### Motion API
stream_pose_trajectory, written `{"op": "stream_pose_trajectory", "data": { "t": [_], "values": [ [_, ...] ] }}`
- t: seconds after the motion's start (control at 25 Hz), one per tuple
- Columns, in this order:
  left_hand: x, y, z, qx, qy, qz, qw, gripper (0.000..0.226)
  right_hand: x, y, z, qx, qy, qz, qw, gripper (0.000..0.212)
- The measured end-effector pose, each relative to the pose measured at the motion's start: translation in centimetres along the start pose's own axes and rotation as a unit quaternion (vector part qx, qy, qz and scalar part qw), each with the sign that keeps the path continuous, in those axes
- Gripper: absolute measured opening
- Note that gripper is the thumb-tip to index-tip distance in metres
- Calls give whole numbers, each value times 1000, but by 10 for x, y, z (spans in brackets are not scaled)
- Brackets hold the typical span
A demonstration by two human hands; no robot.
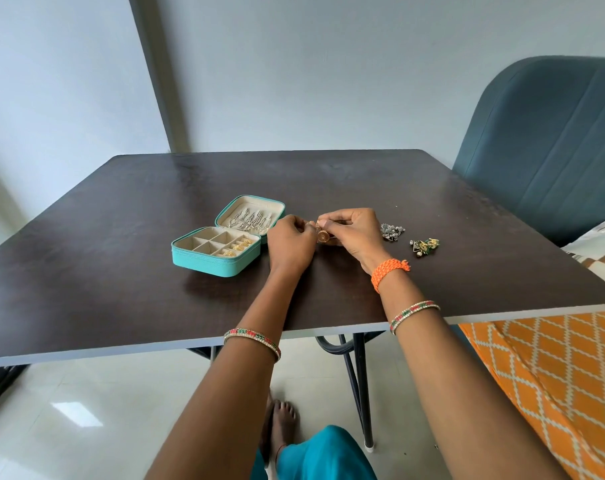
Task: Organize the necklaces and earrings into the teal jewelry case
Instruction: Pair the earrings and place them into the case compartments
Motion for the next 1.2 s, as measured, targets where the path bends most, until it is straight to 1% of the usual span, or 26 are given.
{"op": "stream_pose_trajectory", "data": {
  "t": [0.12, 0.2, 0.28, 0.4, 0.48, 0.56, 0.64, 0.72, 0.84, 0.92, 1.0, 1.04, 1.16, 1.2],
  "values": [
    [0, 0, -4, 55, 26, 26, 998, 13, 0, 0, -3, -66, 13, -9, 998, 8],
    [-1, 0, -6, 56, 44, 50, 996, 11, 2, 0, -3, -87, 10, -15, 996, 4],
    [-3, 1, -5, 55, 56, 72, 994, 13, 3, 2, -1, -95, 5, -14, 995, 4],
    [-2, 2, -5, 64, 59, 86, 992, 19, 4, 3, 0, -88, -9, -21, 996, 5],
    [-2, 3, -3, 69, 54, 95, 992, 29, 4, 4, 0, -66, -18, -21, 997, 7],
    [-3, 5, -1, 59, 49, 113, 991, 34, 1, 6, -2, -35, -23, -5, 999, 12],
    [-6, 8, 0, 22, 45, 125, 991, 27, -4, 15, -8, -32, -2, 44, 999, 14],
    [-8, 12, 1, -55, 26, 139, 988, 21, -12, 31, -16, -26, 40, 118, 992, 18],
    [-17, 24, 7, -165, -29, 164, 972, 17, -29, 60, -20, 50, 79, 195, 976, 24],
    [-24, 26, 14, -188, -69, 153, 968, 17, -41, 83, -19, 92, 74, 212, 970, 25],
    [-28, 25, 18, -187, -91, 132, 969, 17, -47, 108, -18, 112, 67, 218, 967, 25],
    [-30, 23, 18, -205, -85, 122, 967, 17, -50, 123, -18, 109, 66, 223, 966, 25],
    [-40, 10, 22, -309, -37, 97, 945, 17, -49, 161, -15, 63, 59, 227, 970, 25],
    [-42, 2, 28, -308, -35, 82, 947, 16, -47, 170, -11, 29, 56, 225, 972, 24]
  ]
}}
Point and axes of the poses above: each hand's wrist, its own x-axis towards the middle knuckle, its own y-axis out of the back of the hand, z = x × y, the point moved 7 cm from there along x, towards the middle knuckle, and after that the axes turned 11 degrees about -x, right-handed, at the moved point
